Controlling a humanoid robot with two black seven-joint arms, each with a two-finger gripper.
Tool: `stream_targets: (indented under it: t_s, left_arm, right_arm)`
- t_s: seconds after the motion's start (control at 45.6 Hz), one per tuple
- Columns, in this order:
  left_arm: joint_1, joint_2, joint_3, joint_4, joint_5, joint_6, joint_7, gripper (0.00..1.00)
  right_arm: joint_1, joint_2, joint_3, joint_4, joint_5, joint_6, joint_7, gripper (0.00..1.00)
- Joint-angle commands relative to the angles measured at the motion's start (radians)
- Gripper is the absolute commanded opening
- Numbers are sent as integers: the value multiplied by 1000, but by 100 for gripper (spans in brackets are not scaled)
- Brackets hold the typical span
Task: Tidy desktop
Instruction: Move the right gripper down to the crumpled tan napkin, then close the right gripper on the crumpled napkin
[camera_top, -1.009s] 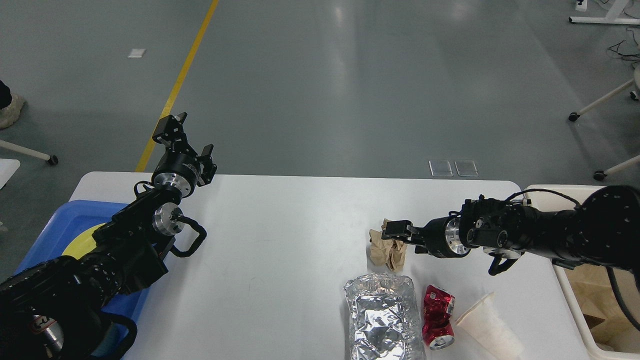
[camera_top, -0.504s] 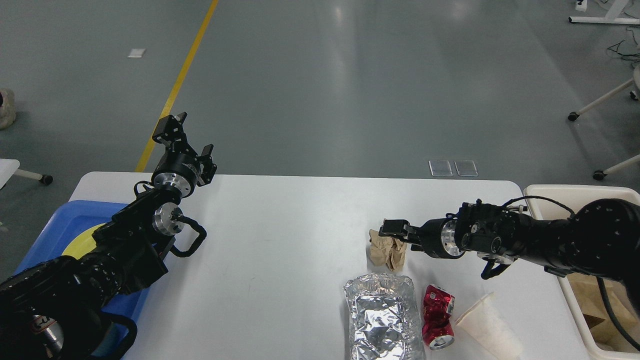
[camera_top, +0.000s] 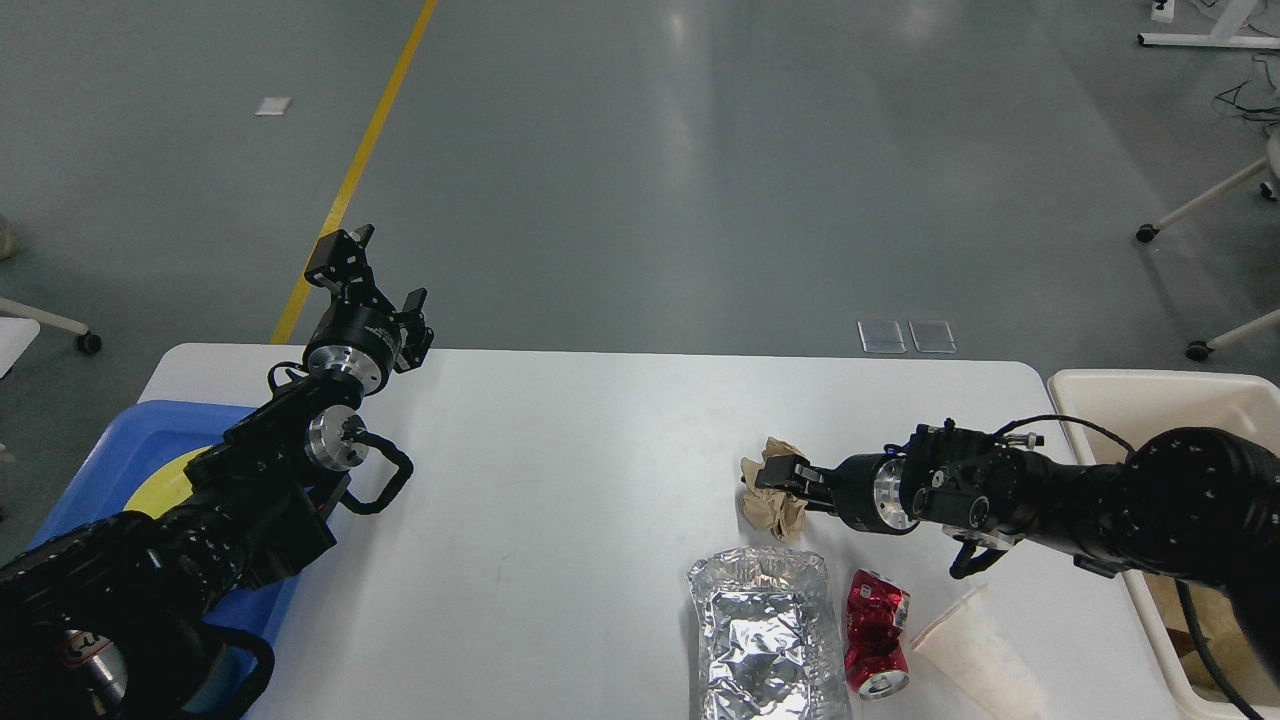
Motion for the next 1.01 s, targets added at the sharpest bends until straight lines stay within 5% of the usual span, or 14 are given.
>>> stream_targets:
  t_s: [0.0, 0.066, 0.504, 0.833, 0.987]
  left_arm:
    - [0, 1, -1, 1, 0, 1, -1, 96]
    - [0, -1, -1, -1, 0, 1, -1, 96]
    - [0, 1, 1, 1, 0, 1, 1, 96]
    - [0, 1, -1, 1, 0, 1, 1, 96]
    - [0, -1, -1, -1, 0, 1, -1, 96]
  right_arm:
    - [1, 3, -1, 7, -2, 7, 0, 13]
    - [3, 8, -1, 7, -3, 9, 2, 0]
    - [86, -18, -25, 48, -8, 67, 5, 0]
    - [234, -110, -88, 67, -9, 516, 2, 0]
    - [308, -135, -130, 96, -5, 645, 2, 0]
